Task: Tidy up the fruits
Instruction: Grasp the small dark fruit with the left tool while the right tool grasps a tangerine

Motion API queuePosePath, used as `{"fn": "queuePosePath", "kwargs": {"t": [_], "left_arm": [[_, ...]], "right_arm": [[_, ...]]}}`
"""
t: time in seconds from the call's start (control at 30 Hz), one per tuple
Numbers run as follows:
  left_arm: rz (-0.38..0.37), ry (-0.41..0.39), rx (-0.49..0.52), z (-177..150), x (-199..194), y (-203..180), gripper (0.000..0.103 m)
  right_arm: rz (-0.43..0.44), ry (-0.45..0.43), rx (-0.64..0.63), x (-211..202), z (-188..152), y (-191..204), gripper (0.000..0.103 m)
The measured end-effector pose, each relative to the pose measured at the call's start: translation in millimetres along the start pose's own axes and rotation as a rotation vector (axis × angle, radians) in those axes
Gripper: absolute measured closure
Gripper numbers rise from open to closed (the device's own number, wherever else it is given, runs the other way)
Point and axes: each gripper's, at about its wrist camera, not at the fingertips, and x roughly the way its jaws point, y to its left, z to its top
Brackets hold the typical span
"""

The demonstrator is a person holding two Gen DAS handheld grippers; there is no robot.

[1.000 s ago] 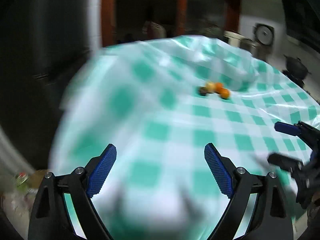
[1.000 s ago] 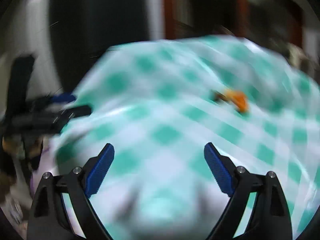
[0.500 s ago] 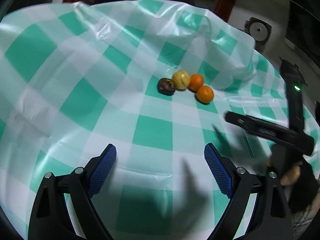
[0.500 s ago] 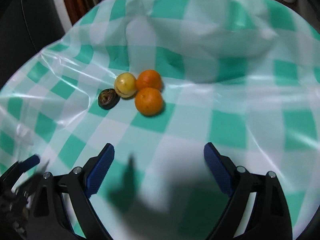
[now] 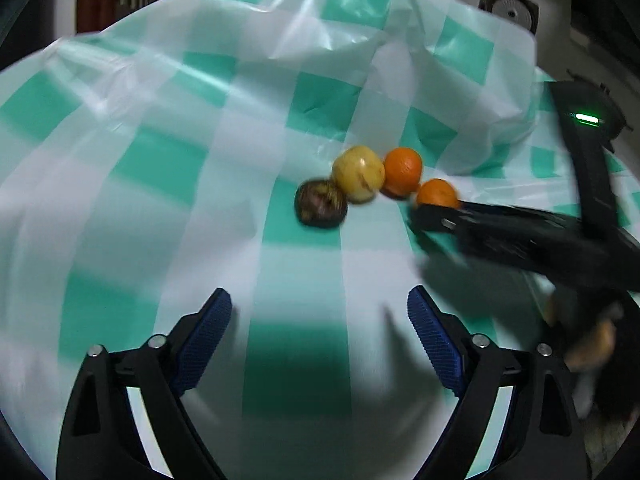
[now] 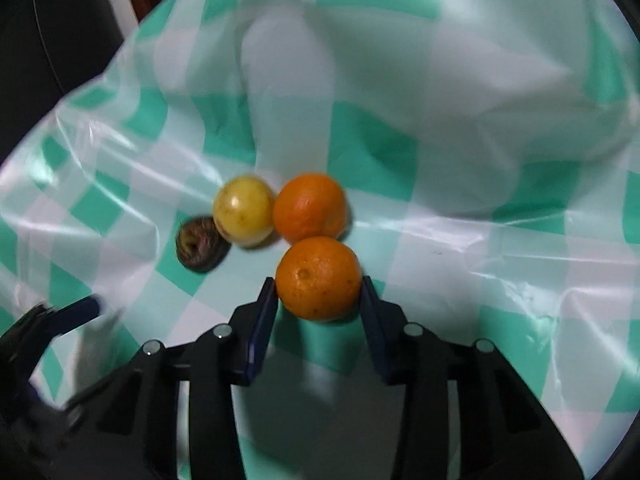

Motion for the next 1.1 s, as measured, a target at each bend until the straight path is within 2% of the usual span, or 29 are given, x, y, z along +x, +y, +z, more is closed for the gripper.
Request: {"fn": "queuePosePath", "kwargs": {"t": [0.17,0.23,0.27,0.37,0.4,0.43,0.47,0.6,0.7,0.83,0.9,0.97,1.1], "left_arm": [[0.035,0.063,0.067,32,41,-6,0.033],[0.04,0.092,0.094,38,52,-8,0.039],[0.051,0.105,0.122,42,58,-10,0.039],[0.073,0.094,0.189,48,63,-14,0.039],[0.077,0.091,0.206,50,64,-14,0.043],[0.077,0.087,0.222,51,65,-15,0.056],[0.069,0.088,0.224,52,65,-14,0.061],[0.098,0.069,0.218,45,57,-15,0.064],[0.101,0.04,0.196,26,32,-17,0.064],[0.075,0.003,0.127,-12,-26,-9,0.064],[0.066,-0.001,0.115,-34,-53,-5,0.064],[0.079,-0.004,0.129,-61,-82,0,0.064],[0.094,-0.008,0.13,-113,-135,14,0.064]], "right_arm": [[0.051,-0.088,0.123,-15,-5,-23,0.061],[0.069,-0.094,0.149,-14,-4,-28,0.061],[0.083,-0.086,0.162,-11,-3,-31,0.061],[0.098,-0.088,0.172,-14,-6,-34,0.061],[0.105,-0.088,0.172,-14,-7,-36,0.061],[0.104,-0.09,0.174,-13,-7,-36,0.061],[0.108,-0.091,0.178,-14,-7,-37,0.061],[0.117,-0.095,0.197,-16,-7,-43,0.061],[0.113,-0.087,0.206,-17,-9,-49,0.061],[0.119,-0.062,0.181,-17,-11,-44,0.061],[0.092,-0.039,0.172,-21,-15,-39,0.061],[0.05,-0.034,0.143,-37,-29,-28,0.061],[0.116,-0.028,0.067,-80,-77,17,0.061]]}}
